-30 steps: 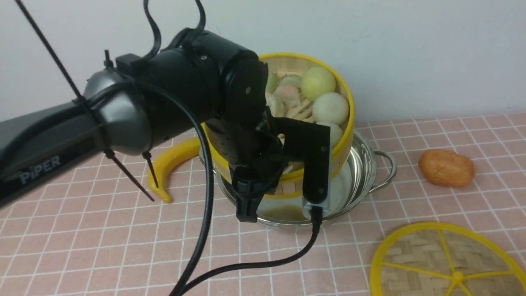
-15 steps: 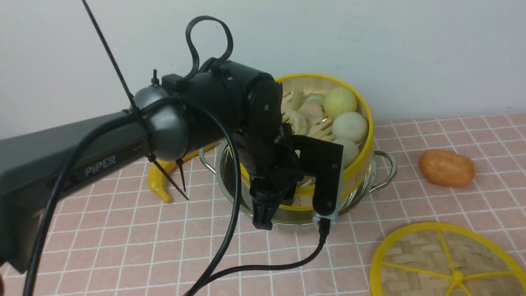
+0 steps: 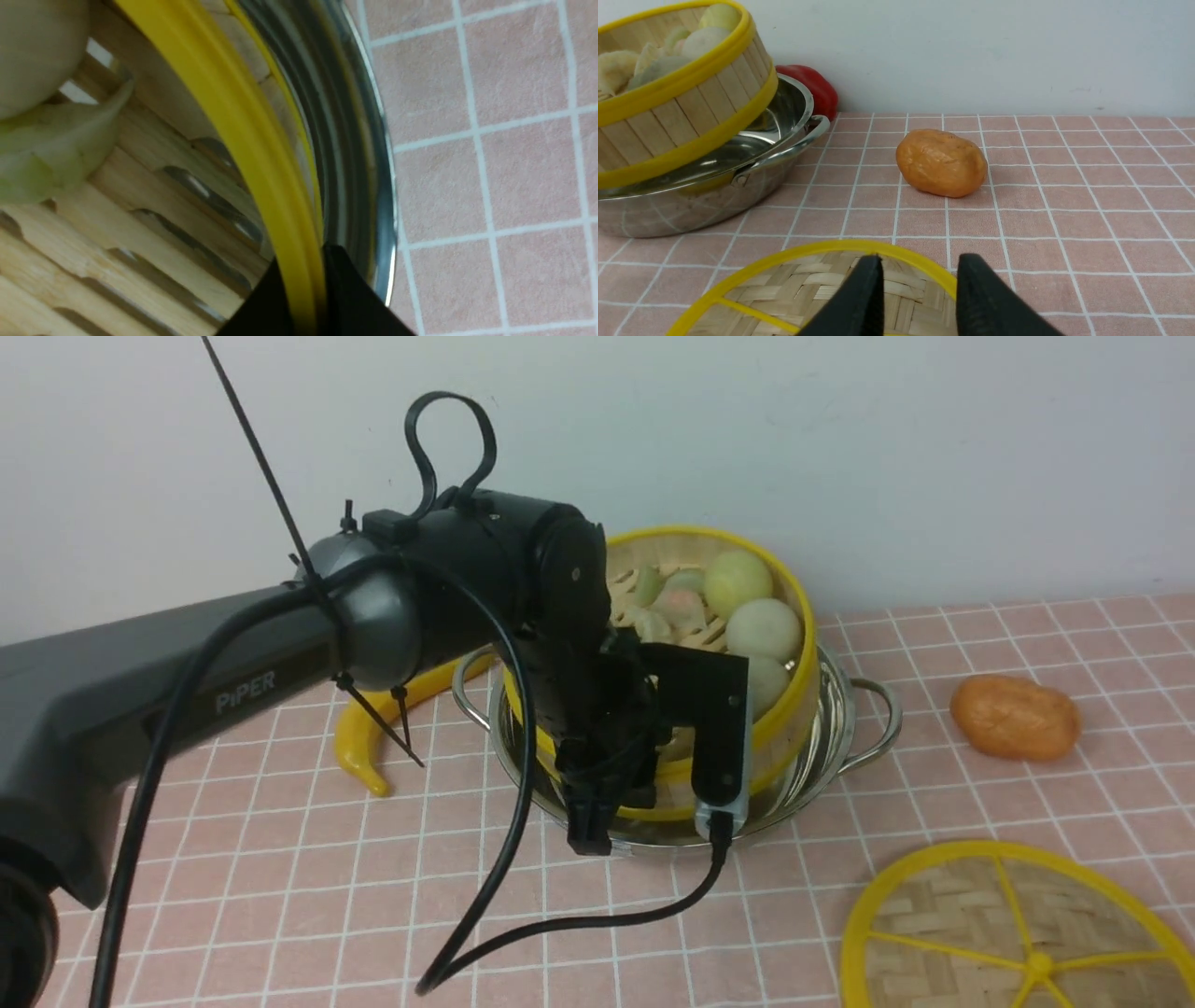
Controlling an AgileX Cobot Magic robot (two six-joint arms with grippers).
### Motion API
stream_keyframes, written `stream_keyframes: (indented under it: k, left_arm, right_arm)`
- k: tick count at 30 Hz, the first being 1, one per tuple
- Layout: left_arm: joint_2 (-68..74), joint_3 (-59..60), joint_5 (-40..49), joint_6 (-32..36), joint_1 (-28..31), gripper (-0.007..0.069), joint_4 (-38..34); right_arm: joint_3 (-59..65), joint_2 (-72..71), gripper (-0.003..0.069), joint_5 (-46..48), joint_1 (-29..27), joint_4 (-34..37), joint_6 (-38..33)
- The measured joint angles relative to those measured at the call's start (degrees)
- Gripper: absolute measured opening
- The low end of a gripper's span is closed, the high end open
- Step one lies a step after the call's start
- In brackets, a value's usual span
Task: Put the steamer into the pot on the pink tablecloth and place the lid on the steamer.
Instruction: 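Place the bamboo steamer basket with dumplings into the steel pot with the left gripper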
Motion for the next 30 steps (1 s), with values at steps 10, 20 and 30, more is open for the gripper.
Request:
stream_keyframes:
  k: [10,20,30]
  left_arm:
    - [3.3,0.0,-0.5,0.7,0.0,0.0029,-0.7]
    - [3.7,0.0,-1.9,0.7,0.0,0.0029,-0.7]
    - [3.8,0.0,-2.0,-2.1,0.0,0.0119,0.9]
  right_arm:
    - [0.0,0.0,0.0243,0.0,0.0,0.0,0.1]
    - [0.0,0.0,0.0243,0.0,0.0,0.0,0.2]
    - [0.0,0.0,0.0243,0.0,0.0,0.0,0.2]
